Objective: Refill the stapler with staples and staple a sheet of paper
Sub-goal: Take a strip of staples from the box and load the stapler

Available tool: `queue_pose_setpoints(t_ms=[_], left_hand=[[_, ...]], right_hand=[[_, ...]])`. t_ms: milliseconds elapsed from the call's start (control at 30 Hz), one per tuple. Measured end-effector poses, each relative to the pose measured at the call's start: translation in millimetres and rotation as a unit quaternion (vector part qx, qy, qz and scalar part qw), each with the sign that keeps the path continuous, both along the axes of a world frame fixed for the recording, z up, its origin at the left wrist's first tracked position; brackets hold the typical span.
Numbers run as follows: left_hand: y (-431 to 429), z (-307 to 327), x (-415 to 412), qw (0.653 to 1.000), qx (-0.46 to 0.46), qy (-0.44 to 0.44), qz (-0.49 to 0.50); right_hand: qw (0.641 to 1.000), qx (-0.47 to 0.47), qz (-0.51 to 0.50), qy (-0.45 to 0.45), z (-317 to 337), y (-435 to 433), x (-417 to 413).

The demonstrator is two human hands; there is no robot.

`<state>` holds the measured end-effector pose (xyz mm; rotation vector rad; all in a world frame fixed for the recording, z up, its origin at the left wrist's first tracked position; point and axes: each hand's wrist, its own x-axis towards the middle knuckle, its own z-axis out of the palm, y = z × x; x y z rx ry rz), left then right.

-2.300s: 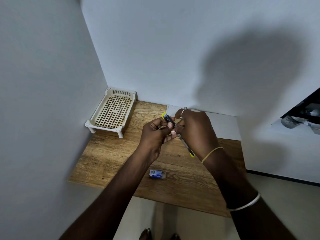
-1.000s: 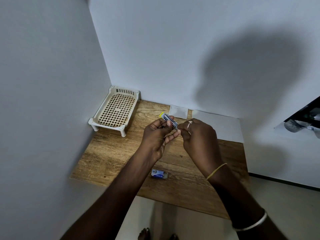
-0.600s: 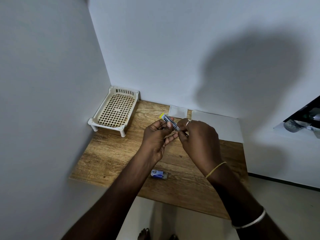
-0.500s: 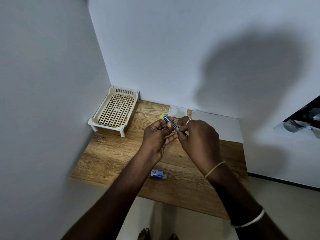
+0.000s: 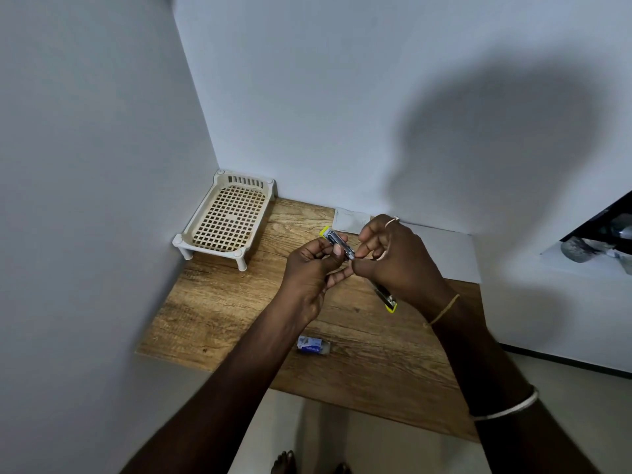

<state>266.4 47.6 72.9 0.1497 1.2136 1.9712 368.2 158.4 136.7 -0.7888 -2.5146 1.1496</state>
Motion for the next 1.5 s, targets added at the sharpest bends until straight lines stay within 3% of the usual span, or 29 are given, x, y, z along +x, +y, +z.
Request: queue_pose_setpoints(t_ms=[267,633,833,1267,1500], left_hand=[[1.4,-4.9,-2.1,1.0,0.006,-0.007,-0.018],[-2.2,-8.5,-4.2,0.999,0.012,-0.015,-0.028],[-2.5,-7.0,-5.1,0.999,0.012,-0.02,-0.03],[-6.7,-9.7,-7.4,0.998,0.005,-0.032,-0.044],[-10.3,-8.7,-6.2,0.996,0.0,-0.043,-0.072]], right_hand=[[0.998,0.034,0.017,0.045,6.4,2.8,-6.9],[0.998,-0.005,0.068,-0.011,11.2,15.4,-12.6],[0.998,0.001,0.06,0.0,13.1,14.8,-12.1],[0.992,0.09,0.079,0.033,9.3,-0.1,-8.8],[0.985,0.114,0.128,-0.005,8.8,7.2,-9.9]])
